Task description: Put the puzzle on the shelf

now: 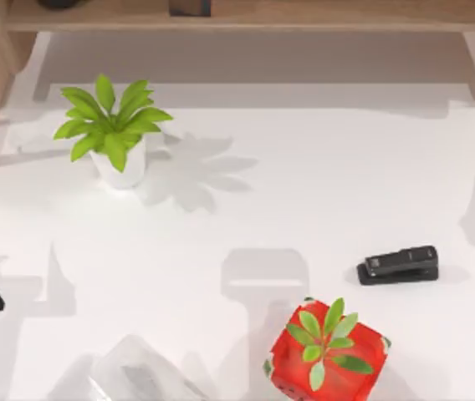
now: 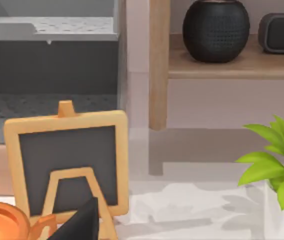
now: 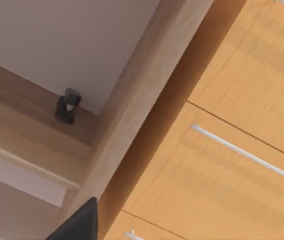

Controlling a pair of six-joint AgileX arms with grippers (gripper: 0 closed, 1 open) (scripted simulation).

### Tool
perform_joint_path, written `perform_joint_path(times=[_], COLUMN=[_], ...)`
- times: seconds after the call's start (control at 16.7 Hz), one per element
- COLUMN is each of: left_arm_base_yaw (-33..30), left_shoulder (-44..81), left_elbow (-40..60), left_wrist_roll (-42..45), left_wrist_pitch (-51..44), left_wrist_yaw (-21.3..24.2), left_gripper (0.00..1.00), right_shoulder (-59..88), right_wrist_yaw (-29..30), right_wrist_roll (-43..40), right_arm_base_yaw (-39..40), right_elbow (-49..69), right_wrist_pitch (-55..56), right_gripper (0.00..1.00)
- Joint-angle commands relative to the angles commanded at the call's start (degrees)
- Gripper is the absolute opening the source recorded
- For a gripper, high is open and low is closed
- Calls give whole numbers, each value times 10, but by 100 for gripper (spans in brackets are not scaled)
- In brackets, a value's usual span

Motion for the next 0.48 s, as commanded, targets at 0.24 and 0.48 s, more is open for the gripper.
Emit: perform_joint_path(times=[0.24,0.48], left_arm_base_yaw=[0,0], left_shoulder=[0,0], left_elbow=[0,0], left_wrist_roll=[0,0], left_wrist_pitch=[0,0], left_wrist_yaw=[0,0], left_gripper=[100,100], right_shoulder=[253,509], right_wrist_yaw=[-46,-92], right_wrist_roll=[-169,-335], right_arm_base_yaw=[-49,-98], right_elbow=[112,223], right_wrist_pitch=[124,246], right_gripper=[100,100])
